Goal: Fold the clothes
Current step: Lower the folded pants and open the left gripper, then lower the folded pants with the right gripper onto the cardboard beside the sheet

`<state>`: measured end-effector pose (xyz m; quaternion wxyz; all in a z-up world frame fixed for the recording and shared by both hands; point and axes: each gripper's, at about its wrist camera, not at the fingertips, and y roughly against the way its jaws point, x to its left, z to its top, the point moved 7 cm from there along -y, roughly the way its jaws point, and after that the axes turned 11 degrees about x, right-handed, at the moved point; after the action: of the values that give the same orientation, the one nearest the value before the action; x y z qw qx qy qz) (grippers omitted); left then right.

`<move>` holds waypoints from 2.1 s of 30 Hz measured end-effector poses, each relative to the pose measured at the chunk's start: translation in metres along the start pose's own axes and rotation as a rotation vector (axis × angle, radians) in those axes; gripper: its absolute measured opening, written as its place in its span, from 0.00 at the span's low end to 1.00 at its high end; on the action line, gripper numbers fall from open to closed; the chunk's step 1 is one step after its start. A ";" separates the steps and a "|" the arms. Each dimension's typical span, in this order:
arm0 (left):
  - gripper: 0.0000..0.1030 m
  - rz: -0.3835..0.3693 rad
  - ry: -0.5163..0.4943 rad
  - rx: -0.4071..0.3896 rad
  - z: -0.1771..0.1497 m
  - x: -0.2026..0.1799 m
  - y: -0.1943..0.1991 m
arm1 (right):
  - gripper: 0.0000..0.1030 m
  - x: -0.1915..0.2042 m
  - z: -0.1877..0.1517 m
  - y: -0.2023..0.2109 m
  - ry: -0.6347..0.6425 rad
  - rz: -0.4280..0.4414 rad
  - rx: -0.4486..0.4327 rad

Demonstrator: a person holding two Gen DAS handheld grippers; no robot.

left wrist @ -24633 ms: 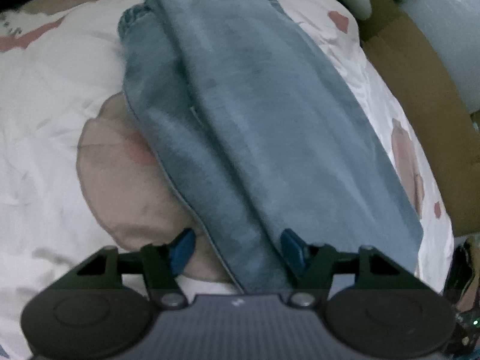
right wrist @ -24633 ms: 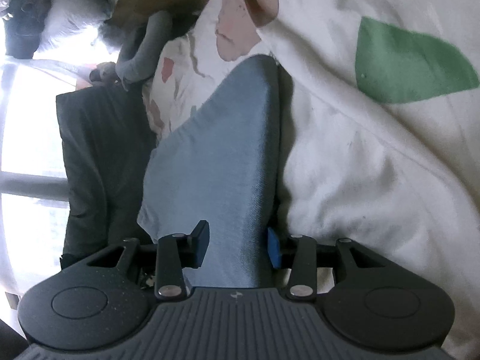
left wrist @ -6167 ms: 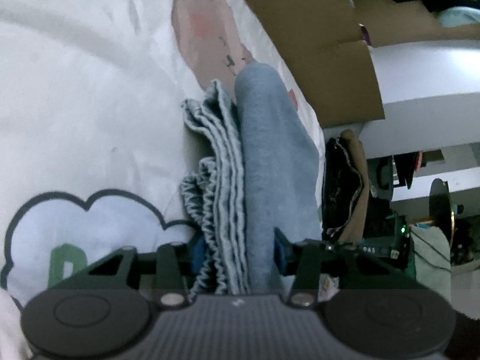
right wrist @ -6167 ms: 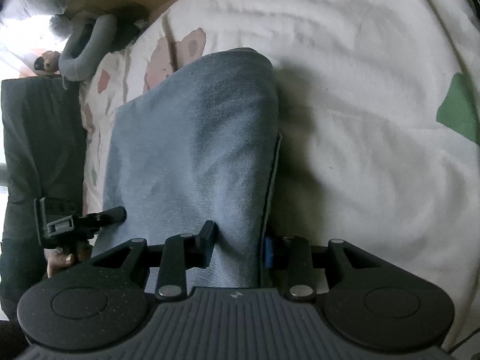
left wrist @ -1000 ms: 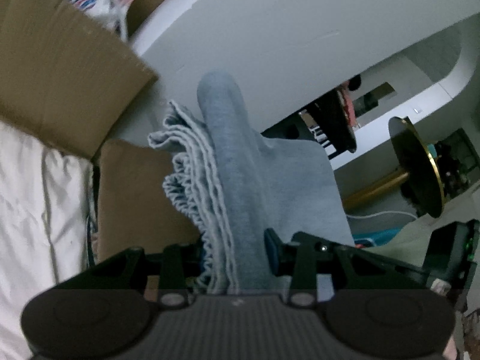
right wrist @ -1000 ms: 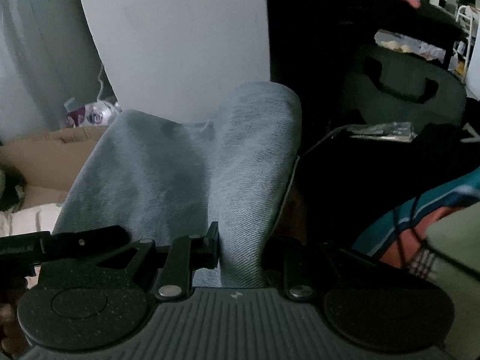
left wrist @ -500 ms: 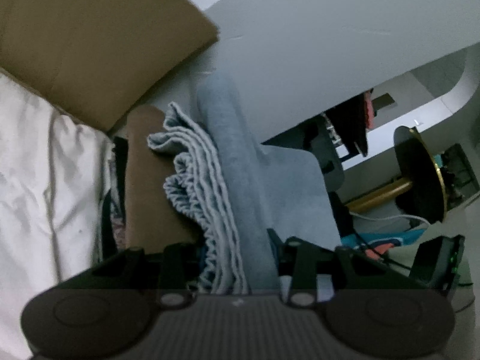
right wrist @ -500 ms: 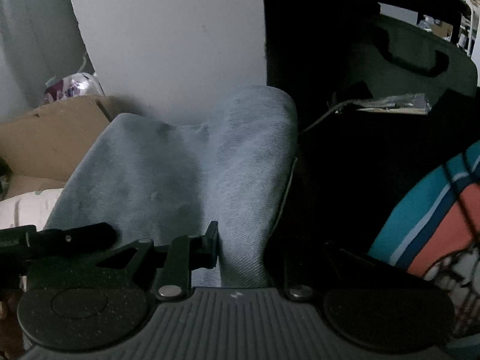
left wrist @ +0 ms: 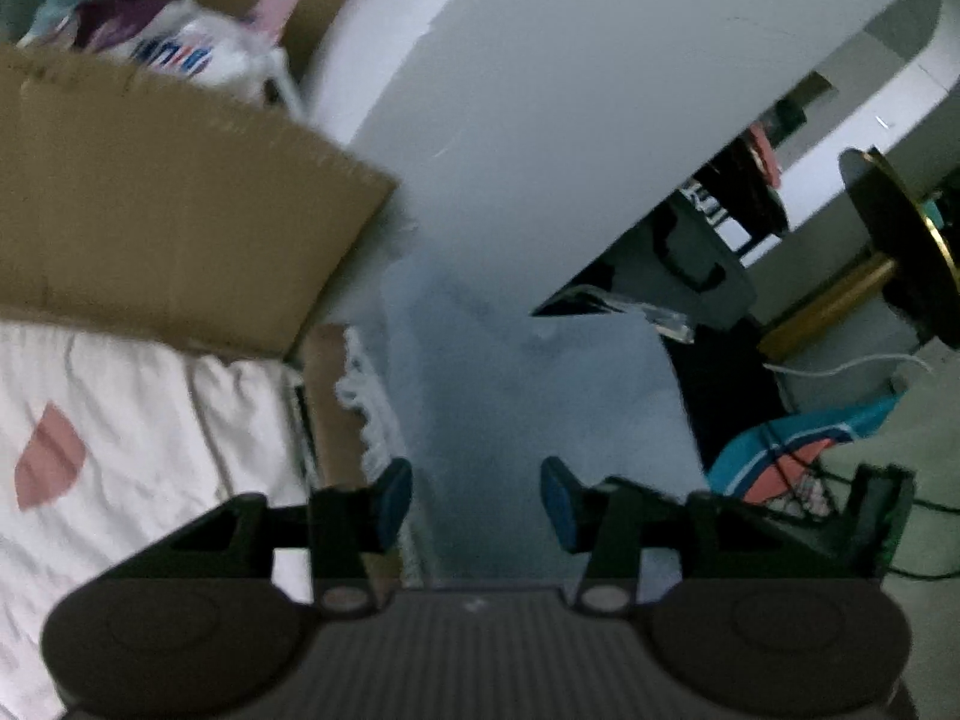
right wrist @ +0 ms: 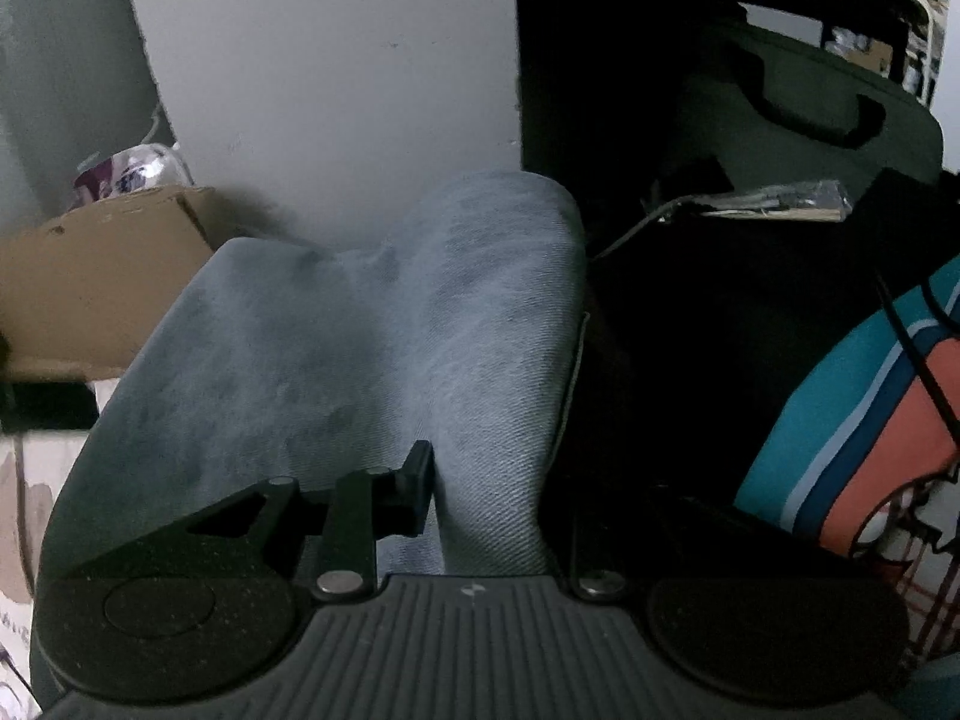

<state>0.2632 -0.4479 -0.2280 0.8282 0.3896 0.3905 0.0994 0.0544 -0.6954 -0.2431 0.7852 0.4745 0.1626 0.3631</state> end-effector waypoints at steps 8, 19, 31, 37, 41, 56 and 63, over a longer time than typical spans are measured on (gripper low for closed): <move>0.43 0.083 -0.133 0.030 0.029 -0.035 -0.009 | 0.28 -0.003 -0.001 0.000 -0.019 0.025 -0.018; 0.37 0.177 -0.156 0.111 0.007 -0.019 -0.070 | 0.35 -0.010 -0.003 0.000 -0.031 0.057 -0.020; 0.38 0.169 -0.134 0.092 0.000 -0.013 -0.067 | 0.38 -0.021 0.006 0.027 -0.025 -0.077 -0.095; 0.38 0.170 -0.126 0.066 -0.012 -0.014 -0.063 | 0.38 -0.016 0.014 0.038 -0.003 -0.043 -0.129; 0.38 0.172 -0.127 0.046 -0.018 -0.011 -0.062 | 0.37 -0.006 0.011 0.014 0.016 -0.013 -0.077; 0.38 0.172 -0.112 -0.006 -0.030 -0.009 -0.060 | 0.30 -0.011 0.039 -0.041 0.050 -0.049 -0.049; 0.38 0.178 -0.124 -0.016 -0.031 -0.009 -0.061 | 0.30 -0.010 0.056 -0.061 0.072 -0.074 -0.053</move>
<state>0.2260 -0.4756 -0.2787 0.8417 0.4218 0.3013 0.1513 0.1066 -0.7550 -0.2686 0.8039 0.4340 0.1985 0.3550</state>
